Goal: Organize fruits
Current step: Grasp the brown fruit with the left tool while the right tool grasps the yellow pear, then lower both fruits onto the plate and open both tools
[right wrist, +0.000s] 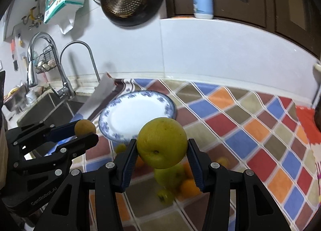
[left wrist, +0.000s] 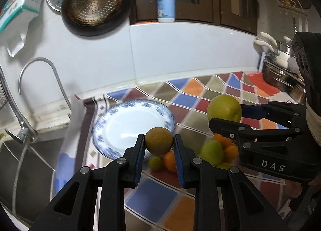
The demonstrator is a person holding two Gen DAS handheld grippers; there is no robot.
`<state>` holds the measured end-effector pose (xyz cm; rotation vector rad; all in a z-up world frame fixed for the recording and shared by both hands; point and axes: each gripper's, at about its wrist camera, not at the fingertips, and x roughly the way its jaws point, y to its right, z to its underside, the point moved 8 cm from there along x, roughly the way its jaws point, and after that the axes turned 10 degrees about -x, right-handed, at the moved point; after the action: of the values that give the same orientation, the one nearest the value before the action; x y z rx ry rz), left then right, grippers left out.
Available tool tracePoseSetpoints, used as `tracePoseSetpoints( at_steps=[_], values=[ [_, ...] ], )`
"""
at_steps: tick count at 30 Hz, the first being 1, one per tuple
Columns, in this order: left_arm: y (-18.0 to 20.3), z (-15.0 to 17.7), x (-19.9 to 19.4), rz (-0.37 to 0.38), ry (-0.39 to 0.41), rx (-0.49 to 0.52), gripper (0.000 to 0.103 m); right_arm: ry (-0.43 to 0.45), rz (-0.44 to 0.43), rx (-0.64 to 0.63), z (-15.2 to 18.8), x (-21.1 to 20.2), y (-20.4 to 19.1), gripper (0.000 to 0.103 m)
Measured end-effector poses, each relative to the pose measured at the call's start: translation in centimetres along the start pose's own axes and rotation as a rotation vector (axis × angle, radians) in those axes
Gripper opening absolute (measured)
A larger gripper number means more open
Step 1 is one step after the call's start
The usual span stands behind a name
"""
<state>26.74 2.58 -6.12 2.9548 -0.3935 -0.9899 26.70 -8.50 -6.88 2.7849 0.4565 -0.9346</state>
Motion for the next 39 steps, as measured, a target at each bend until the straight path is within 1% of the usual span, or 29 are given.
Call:
tracePoseSetpoints(
  at_steps=[5,7,12,16,22,29,34,39],
  values=[
    [-2.6,-2.0,1.5,-0.027,0.013,0.005,0.028,0.011,-0.013,-0.043,-2.9,2.3,-1.2,0.05],
    [-3.5,-2.6,2.2,-0.026,0.017,0.005,0.028,0.007,-0.022,-0.051,-4.0,3.4,-1.5,0.05],
    [-6.0,-3.5,4.7,-0.032,0.0,0.004,0.028,-0.008,-0.044,-0.061,-6.3,6.4,-2.3,0.05],
    [-7.7,-4.0,7.5,-0.035,-0.029,0.004,0.028,-0.049,-0.069,-0.077,-7.6,9.5,-2.8,0.05],
    [-9.3,-4.0,11.7,-0.033,-0.083,-0.001,0.028,-0.149,-0.092,-0.098,-8.0,14.6,-2.7,0.05],
    [-10.4,-3.3,16.9,-0.037,-0.174,0.018,0.028,-0.259,-0.111,-0.121,-7.3,19.8,-2.1,0.05],
    [-10.4,-2.4,19.3,-0.021,-0.239,0.032,0.028,-0.315,-0.117,-0.12,-6.6,22.1,-1.6,0.05],
    [-10.3,-1.9,20.5,-0.014,-0.277,0.024,0.028,-0.339,-0.121,-0.113,-5.9,23.2,-1.2,0.05]
  ],
)
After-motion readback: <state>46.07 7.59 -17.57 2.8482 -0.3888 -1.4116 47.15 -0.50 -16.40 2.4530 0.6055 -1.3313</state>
